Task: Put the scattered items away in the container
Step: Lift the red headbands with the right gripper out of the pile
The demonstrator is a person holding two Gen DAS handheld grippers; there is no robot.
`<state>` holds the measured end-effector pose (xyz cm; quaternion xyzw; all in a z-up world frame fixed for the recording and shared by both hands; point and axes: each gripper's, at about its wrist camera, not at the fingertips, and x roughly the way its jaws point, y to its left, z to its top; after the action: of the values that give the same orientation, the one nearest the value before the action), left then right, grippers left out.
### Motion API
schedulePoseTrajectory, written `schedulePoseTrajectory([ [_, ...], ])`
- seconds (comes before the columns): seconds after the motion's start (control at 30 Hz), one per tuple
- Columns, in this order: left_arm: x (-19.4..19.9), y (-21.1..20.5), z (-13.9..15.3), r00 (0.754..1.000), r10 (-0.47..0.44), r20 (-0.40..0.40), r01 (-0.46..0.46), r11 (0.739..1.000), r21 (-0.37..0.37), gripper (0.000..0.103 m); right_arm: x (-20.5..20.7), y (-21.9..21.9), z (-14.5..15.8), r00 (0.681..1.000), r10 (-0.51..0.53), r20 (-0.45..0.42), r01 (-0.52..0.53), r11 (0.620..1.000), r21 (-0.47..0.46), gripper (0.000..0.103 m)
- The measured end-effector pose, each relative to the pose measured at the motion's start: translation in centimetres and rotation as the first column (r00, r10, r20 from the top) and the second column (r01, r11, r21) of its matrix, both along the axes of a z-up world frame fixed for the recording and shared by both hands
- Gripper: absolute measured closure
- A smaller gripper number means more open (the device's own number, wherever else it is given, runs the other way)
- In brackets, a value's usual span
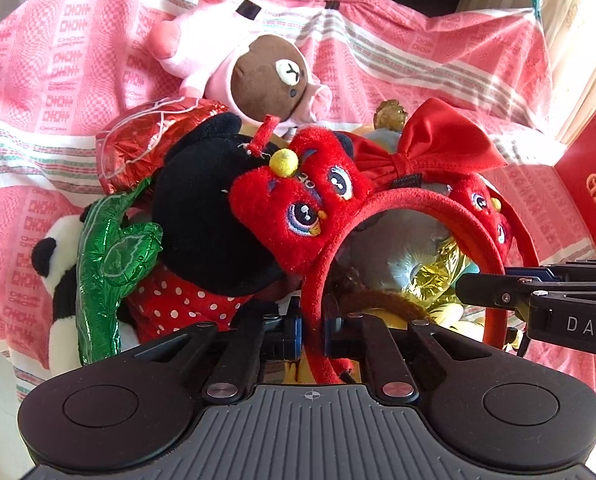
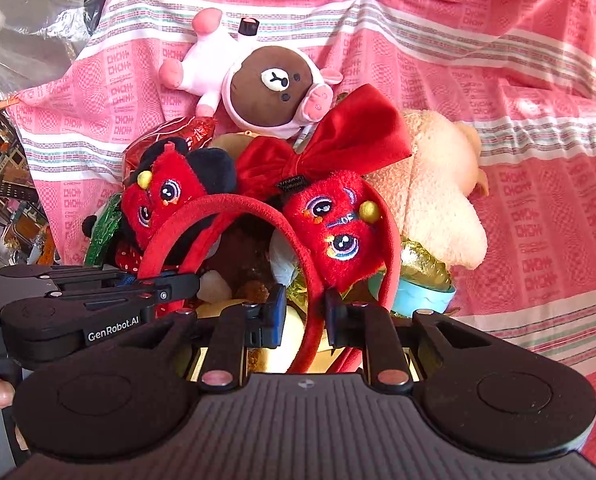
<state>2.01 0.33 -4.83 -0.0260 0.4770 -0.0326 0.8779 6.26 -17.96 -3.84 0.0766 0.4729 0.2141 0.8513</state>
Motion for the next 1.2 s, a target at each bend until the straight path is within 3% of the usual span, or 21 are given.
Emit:
schedulePoseTrajectory([
  [0.23,-0.9,-0.2,1.3,0.998,-0.006,0.065,0.003,0.999,0.048,0.1,-0.5,-0.1,0.4,1.0,0.014,0.025,-0.014,1.0,0.024,0.085],
  [0.43,-1.6,0.9,2.7,0.99,0.038,0.135,-0.042,0.999,0.026,0.1,-0.6,-0.3,1.4,0.997,0.025,0.075,-0.031,0.996,0.082,0.085],
  [0.83,-1.7,2.0,3.7,0.984,0.103,0.143,-0.101,0.995,-0.026,0.1,-0.7,0.1,3.3,0.986,0.023,0.167,-0.042,0.993,0.108,0.085],
  [1.03,-1.5,0.9,4.7,0.983,0.081,0.167,-0.073,0.996,-0.05,0.1,-1.1,-0.5,4.4,0.981,-0.002,0.195,-0.011,0.998,0.069,0.085],
  [1.2,-1.6,-0.8,5.9,0.975,0.071,0.209,-0.06,0.997,-0.059,0.1,-1.5,-2.5,5.8,0.973,-0.038,0.229,0.016,0.995,0.095,0.085],
])
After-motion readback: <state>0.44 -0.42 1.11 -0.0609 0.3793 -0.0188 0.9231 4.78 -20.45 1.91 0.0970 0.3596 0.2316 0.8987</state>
